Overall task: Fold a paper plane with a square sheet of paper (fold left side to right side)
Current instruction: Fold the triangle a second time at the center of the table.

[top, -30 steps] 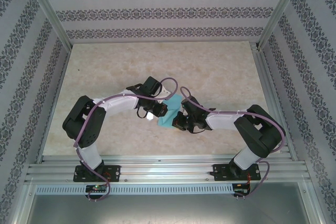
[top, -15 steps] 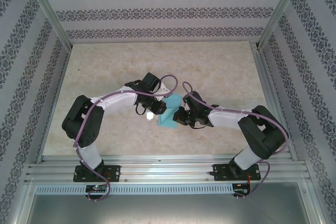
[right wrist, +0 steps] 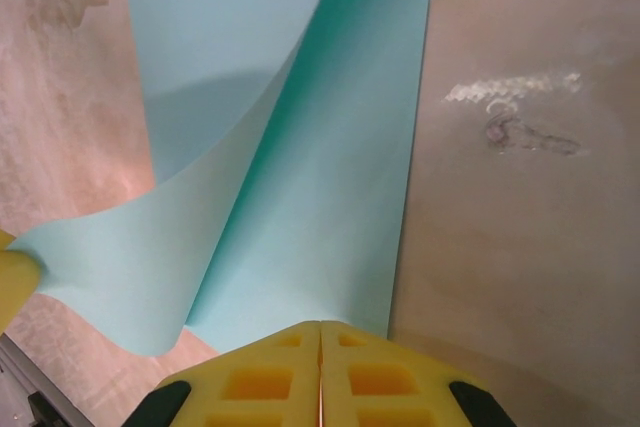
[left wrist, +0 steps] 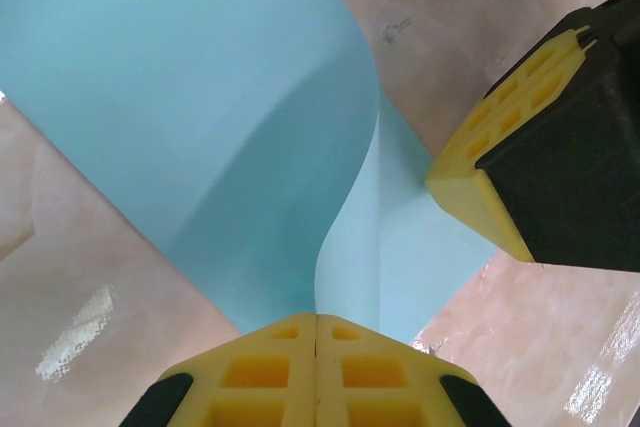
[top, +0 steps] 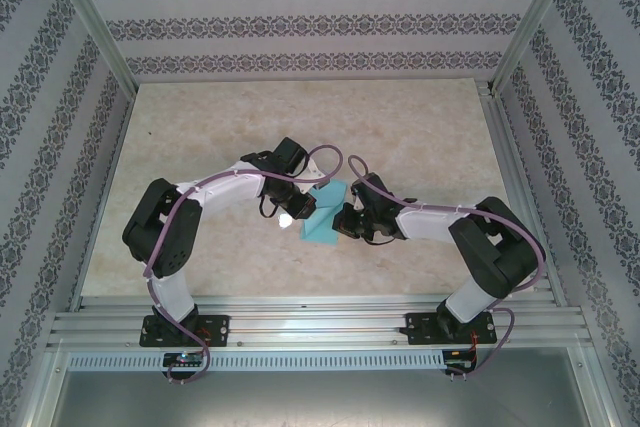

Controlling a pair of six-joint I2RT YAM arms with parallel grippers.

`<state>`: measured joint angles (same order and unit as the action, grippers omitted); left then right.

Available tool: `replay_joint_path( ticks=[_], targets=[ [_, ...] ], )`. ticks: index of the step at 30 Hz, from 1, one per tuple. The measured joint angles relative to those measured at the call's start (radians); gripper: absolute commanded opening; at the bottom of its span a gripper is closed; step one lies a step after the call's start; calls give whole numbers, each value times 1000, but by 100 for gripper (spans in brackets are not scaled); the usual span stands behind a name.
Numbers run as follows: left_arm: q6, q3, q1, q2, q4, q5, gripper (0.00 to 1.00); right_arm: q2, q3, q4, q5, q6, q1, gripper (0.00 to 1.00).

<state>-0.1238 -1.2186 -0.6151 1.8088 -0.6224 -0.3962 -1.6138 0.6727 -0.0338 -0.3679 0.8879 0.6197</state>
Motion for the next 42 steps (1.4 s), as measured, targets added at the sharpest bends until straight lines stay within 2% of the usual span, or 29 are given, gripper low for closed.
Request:
replay_joint_path(
  ticks=[42],
  targets=[
    [-78, -86, 26, 132, 0, 8, 5, -50, 39, -35, -6, -50, 6, 8]
  ],
)
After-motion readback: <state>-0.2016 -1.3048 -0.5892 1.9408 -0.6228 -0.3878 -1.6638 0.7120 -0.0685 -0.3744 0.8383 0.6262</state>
